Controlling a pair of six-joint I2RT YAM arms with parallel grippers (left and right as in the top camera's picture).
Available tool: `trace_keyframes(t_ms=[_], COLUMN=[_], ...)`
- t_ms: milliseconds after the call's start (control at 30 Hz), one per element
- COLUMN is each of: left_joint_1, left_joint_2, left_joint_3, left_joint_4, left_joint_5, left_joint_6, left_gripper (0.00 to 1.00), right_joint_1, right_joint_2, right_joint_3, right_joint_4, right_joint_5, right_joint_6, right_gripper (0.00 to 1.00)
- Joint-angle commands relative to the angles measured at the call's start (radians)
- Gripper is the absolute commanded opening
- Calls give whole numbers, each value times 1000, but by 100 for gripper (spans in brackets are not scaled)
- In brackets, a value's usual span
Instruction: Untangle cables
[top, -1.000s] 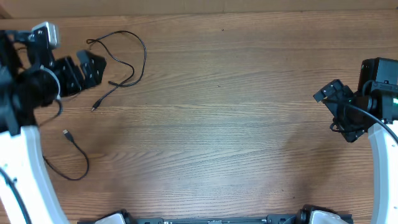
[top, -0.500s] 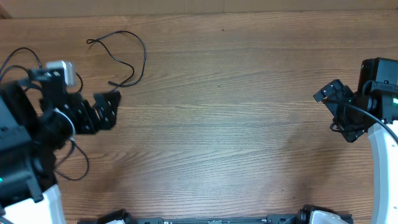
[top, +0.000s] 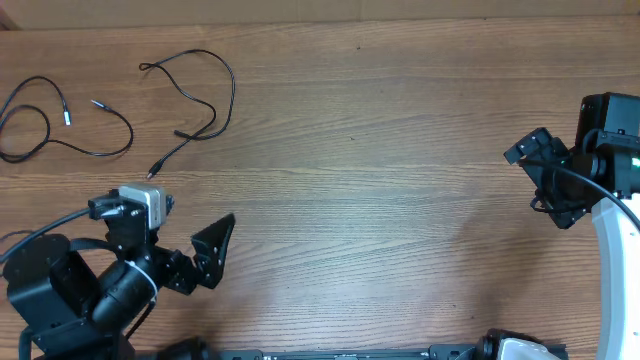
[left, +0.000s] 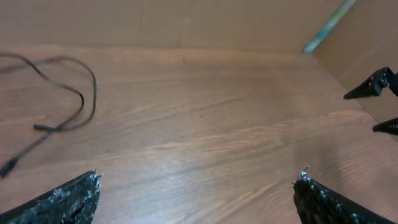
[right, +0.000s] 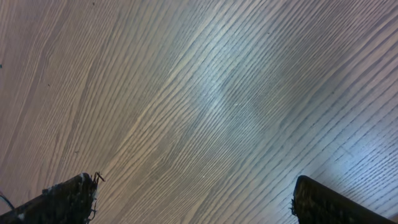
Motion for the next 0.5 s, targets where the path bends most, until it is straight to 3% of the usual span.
trace_keyframes(t_ms=[0,467], left_joint_1=[-3,-3], left_joint_2=[0,0], left_joint_3=[-19,-20], left_joint_4=[-19,-26], left_joint_5=[18,23], left_joint_6=[19,5], left_gripper=[100,100], right_joint_1=[-4,-4], right_joint_2=[0,0], right_joint_3=[0,0], right_joint_4=[5,6], right_joint_5=[1,1], right_joint_6=[1,1], right_gripper=[100,100])
